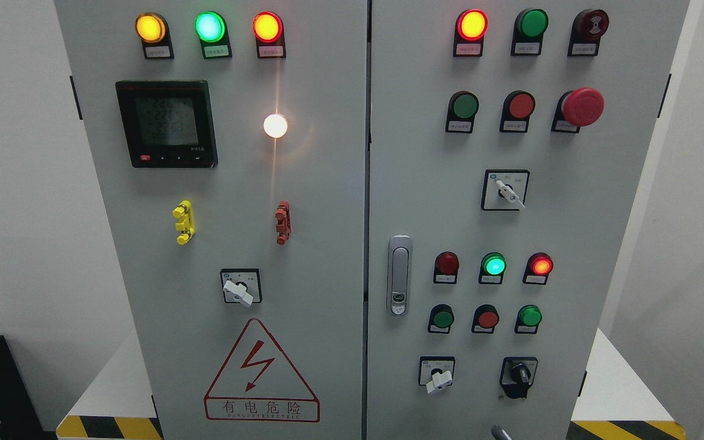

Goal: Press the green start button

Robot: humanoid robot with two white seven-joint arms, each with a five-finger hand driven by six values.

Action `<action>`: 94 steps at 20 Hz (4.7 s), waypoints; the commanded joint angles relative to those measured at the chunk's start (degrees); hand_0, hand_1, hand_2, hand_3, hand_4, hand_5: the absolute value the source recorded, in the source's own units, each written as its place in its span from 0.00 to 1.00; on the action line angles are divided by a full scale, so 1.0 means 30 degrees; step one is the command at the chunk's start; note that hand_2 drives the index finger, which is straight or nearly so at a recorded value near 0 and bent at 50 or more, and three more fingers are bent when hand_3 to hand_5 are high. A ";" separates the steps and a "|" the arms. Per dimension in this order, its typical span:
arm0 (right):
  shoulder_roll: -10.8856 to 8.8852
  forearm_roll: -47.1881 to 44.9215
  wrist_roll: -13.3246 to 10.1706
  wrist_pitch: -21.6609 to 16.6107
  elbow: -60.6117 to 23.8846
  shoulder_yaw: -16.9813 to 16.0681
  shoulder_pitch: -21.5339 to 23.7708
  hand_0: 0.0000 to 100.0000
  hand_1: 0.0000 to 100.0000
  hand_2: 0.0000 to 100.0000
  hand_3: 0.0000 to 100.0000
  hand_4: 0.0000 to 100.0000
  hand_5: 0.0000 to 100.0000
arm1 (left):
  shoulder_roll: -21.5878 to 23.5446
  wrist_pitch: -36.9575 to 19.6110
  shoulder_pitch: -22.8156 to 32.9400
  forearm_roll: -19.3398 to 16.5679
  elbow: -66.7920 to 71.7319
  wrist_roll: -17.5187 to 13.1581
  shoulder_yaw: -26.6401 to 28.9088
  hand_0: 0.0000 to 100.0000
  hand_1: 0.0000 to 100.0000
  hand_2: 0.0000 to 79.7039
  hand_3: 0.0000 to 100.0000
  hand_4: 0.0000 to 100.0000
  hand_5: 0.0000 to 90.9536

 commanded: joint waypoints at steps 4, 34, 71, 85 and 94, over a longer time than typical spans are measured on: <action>-0.0016 0.0000 0.0089 0.0005 -0.0005 0.0002 -0.0016 0.00 0.10 0.00 0.00 0.00 0.00 | -0.0002 0.0012 -0.0439 0.0000 -0.0527 -0.0015 0.0000 0.12 0.56 0.00 0.00 0.00 0.00; 0.0013 1.1126 -0.1726 -0.0141 0.1077 -0.0144 -0.2710 0.23 0.36 0.00 0.74 0.75 0.87 | -0.0002 0.0012 -0.0439 0.0000 -0.0527 -0.0015 0.0000 0.12 0.56 0.00 0.00 0.00 0.00; 0.0072 1.9541 -0.2753 -0.0610 0.6527 -0.1932 -0.8628 0.35 0.33 0.00 0.90 0.86 1.00 | -0.0002 0.0012 -0.0439 0.0000 -0.0527 -0.0015 0.0000 0.12 0.56 0.00 0.00 0.00 0.00; 0.0101 1.9541 -0.2665 -0.0610 0.7992 -0.1873 -0.9830 0.36 0.33 0.00 0.90 0.86 1.00 | -0.0002 0.0012 -0.0439 0.0000 -0.0527 -0.0015 0.0000 0.12 0.56 0.00 0.00 0.00 0.00; 0.0101 1.9541 -0.2665 -0.0610 0.8579 -0.1873 -1.0182 0.36 0.33 0.00 0.90 0.86 1.00 | -0.0002 0.0012 -0.0439 0.0000 -0.0527 -0.0015 0.0000 0.12 0.56 0.00 0.00 0.00 0.00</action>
